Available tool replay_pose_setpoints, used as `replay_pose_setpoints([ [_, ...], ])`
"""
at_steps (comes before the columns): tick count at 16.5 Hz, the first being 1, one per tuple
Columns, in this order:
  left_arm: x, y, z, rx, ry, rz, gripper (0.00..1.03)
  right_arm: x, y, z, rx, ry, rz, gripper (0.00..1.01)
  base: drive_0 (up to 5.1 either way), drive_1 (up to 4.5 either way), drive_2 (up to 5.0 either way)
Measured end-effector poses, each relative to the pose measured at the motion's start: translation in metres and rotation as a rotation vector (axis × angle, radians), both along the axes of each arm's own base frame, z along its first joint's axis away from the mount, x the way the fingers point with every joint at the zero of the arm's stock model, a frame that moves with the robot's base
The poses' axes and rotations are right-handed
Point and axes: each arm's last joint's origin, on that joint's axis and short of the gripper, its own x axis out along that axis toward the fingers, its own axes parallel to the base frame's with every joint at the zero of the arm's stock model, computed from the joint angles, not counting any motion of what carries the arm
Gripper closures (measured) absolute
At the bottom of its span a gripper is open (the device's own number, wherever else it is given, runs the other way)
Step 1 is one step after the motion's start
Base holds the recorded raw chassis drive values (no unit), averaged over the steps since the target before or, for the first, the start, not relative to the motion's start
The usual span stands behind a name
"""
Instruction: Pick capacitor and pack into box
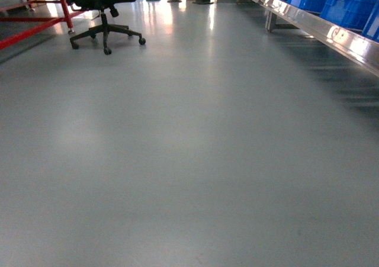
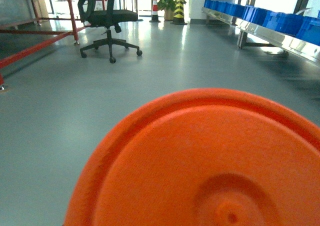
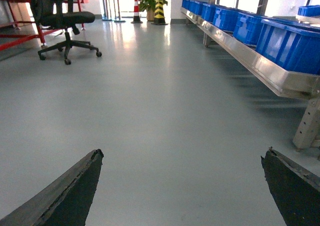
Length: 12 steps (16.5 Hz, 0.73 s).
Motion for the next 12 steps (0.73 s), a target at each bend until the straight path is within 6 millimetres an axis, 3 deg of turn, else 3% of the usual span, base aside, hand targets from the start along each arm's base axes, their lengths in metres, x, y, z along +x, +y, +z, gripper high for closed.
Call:
replay_pose_setpoints([
  [12,0.0000,0.0000,0.0003,0.000,-0.003,0.000,0.60,0.0000,0.0000,0.0002,0.000,-0.002,-0.001,0.03,-5.0,2.43,2.4],
])
